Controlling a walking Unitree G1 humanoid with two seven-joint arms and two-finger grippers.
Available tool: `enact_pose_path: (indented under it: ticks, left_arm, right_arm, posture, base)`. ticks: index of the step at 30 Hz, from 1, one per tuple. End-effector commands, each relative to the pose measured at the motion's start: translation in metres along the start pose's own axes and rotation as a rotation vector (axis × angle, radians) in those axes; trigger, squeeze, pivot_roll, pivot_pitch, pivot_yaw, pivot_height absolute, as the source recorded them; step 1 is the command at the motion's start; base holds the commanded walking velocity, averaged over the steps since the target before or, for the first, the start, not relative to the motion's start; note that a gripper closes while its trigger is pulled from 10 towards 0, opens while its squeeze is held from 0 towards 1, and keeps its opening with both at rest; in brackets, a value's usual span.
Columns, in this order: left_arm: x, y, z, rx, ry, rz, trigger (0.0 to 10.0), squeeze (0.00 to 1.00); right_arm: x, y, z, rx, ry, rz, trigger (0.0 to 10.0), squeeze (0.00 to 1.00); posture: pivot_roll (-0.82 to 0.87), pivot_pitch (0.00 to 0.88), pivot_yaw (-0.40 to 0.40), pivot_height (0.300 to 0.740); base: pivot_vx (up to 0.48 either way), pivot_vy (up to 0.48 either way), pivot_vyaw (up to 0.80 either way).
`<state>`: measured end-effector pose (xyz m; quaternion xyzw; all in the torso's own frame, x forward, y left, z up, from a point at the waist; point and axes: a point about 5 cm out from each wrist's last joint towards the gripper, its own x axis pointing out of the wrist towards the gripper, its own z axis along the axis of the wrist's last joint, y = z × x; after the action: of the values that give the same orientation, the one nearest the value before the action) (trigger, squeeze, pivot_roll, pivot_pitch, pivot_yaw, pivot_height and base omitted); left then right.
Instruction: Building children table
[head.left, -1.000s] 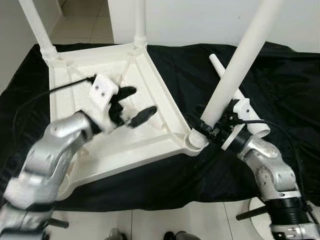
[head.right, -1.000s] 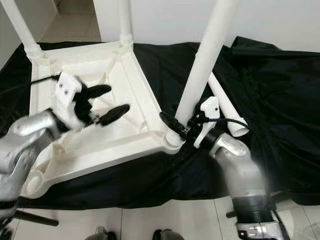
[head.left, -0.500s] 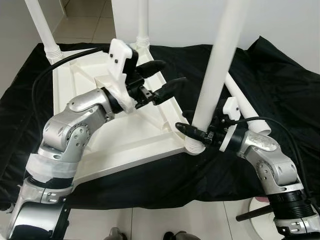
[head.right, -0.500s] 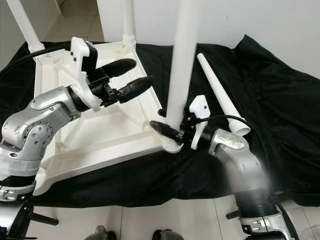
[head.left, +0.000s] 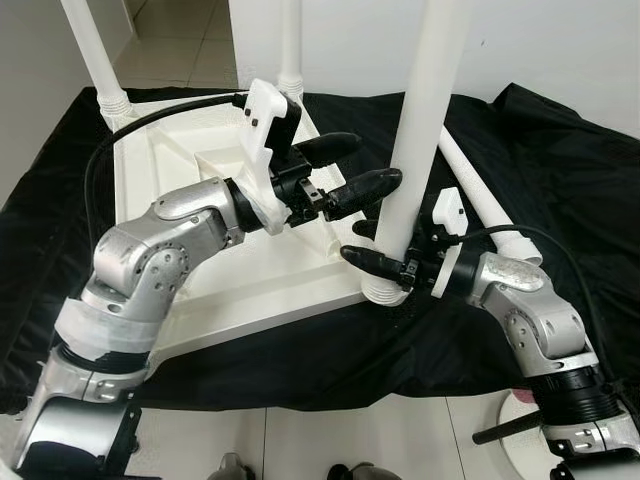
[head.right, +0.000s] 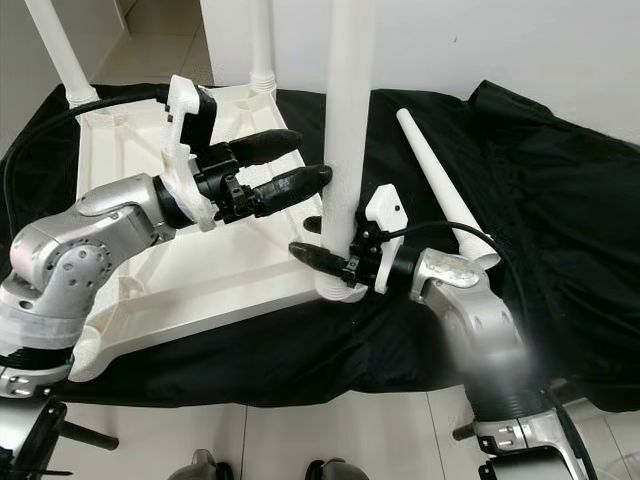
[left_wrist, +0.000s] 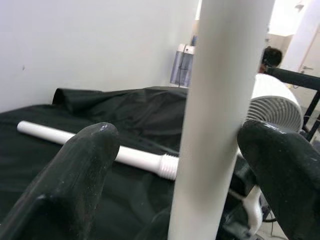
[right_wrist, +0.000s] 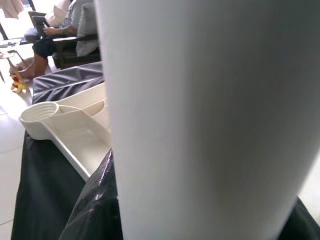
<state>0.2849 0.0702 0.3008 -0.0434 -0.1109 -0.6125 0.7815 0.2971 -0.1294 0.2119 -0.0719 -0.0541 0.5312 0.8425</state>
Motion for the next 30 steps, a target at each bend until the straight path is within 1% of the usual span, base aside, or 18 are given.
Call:
enact_pose_path:
  ticks: [1, 7, 10, 15, 20, 21, 22, 24, 25, 26, 27, 28, 29, 30]
  left_arm:
    - [-0.003, -0.023, 0.002, 0.009, 0.017, -0.422, 10.0, 0.00]
    - [-0.002, -0.023, 0.002, 0.010, 0.023, -0.430, 10.0, 0.00]
    - [0.002, -0.024, 0.006, 0.015, 0.006, -0.473, 10.0, 0.00]
    - [0.006, -0.025, 0.008, 0.015, -0.003, -0.493, 10.0, 0.00]
    - [0.012, -0.029, 0.009, -0.012, -0.017, -0.533, 10.0, 0.00]
    - [0.012, -0.029, 0.009, -0.012, -0.017, -0.533, 10.0, 0.00]
    - [0.013, -0.030, 0.008, -0.034, -0.006, -0.545, 10.0, 0.00]
    - [0.013, -0.030, 0.008, -0.034, -0.006, -0.545, 10.0, 0.00]
    - [0.013, -0.030, 0.007, -0.049, 0.004, -0.556, 9.6, 0.00]
    - [0.013, -0.030, 0.008, -0.069, 0.008, -0.565, 7.8, 0.00]
    - [0.013, -0.030, 0.008, -0.069, 0.008, -0.565, 7.8, 0.00]
    - [0.013, -0.029, 0.009, -0.105, 0.006, -0.572, 0.0, 0.00]
    - [0.013, -0.028, 0.011, -0.122, 0.002, -0.577, 0.0, 0.00]
    - [0.013, -0.028, 0.011, -0.122, 0.002, -0.577, 0.0, 0.00]
  right_arm:
    - [0.003, 0.000, 0.002, -0.001, -0.007, 0.016, 10.0, 0.00]
    - [0.005, 0.000, 0.000, 0.008, -0.004, 0.026, 10.0, 0.00]
    - [0.009, 0.007, -0.006, 0.014, 0.037, 0.097, 10.0, 0.00]
    - [0.011, 0.010, -0.009, 0.013, 0.063, 0.143, 10.0, 0.00]
    - [0.015, 0.014, -0.015, 0.017, 0.088, 0.180, 10.0, 0.00]
    - [0.015, 0.014, -0.015, 0.017, 0.088, 0.180, 10.0, 0.00]
    - [0.016, 0.016, -0.015, 0.019, 0.087, 0.186, 10.0, 0.00]
    - [0.016, 0.016, -0.015, 0.019, 0.087, 0.186, 10.0, 0.00]
    - [0.016, 0.017, -0.016, 0.022, 0.086, 0.190, 10.0, 0.00]
    - [0.016, 0.017, -0.016, 0.022, 0.087, 0.192, 10.0, 0.00]
    - [0.016, 0.017, -0.016, 0.022, 0.087, 0.192, 10.0, 0.00]
    - [0.015, 0.017, -0.017, 0.021, 0.091, 0.193, 10.0, 0.00]
    - [0.015, 0.017, -0.017, 0.019, 0.093, 0.193, 10.0, 0.00]
    - [0.015, 0.017, -0.017, 0.019, 0.093, 0.193, 10.0, 0.00]
  posture:
    - [-0.03, 0.076, -0.032, 0.740]
    - [-0.04, 0.071, -0.031, 0.740]
    - [-0.04, 0.072, -0.030, 0.740]
    - [-0.04, 0.068, -0.026, 0.740]
    - [-0.04, 0.067, -0.024, 0.740]
    - [-0.04, 0.067, -0.024, 0.740]
    - [-0.04, 0.066, -0.020, 0.740]
    - [-0.04, 0.066, -0.020, 0.740]
    - [-0.04, 0.065, -0.018, 0.740]
    - [-0.04, 0.065, -0.015, 0.740]
    - [-0.04, 0.065, -0.015, 0.740]
    - [-0.04, 0.064, -0.013, 0.740]
    - [-0.04, 0.064, -0.012, 0.740]
    - [-0.04, 0.064, -0.012, 0.740]
  base:
    - [0.000, 0.000, 0.00]
    - [0.000, 0.000, 0.00]
    - [0.000, 0.000, 0.00]
    - [0.000, 0.000, 0.00]
    - [0.000, 0.000, 0.00]
    - [0.000, 0.000, 0.00]
    - [0.000, 0.000, 0.00]
    - [0.000, 0.000, 0.00]
    - [0.000, 0.000, 0.00]
    - [0.000, 0.000, 0.00]
    - [0.000, 0.000, 0.00]
    - [0.000, 0.000, 0.00]
    - [0.000, 0.000, 0.00]
    - [0.000, 0.000, 0.00]
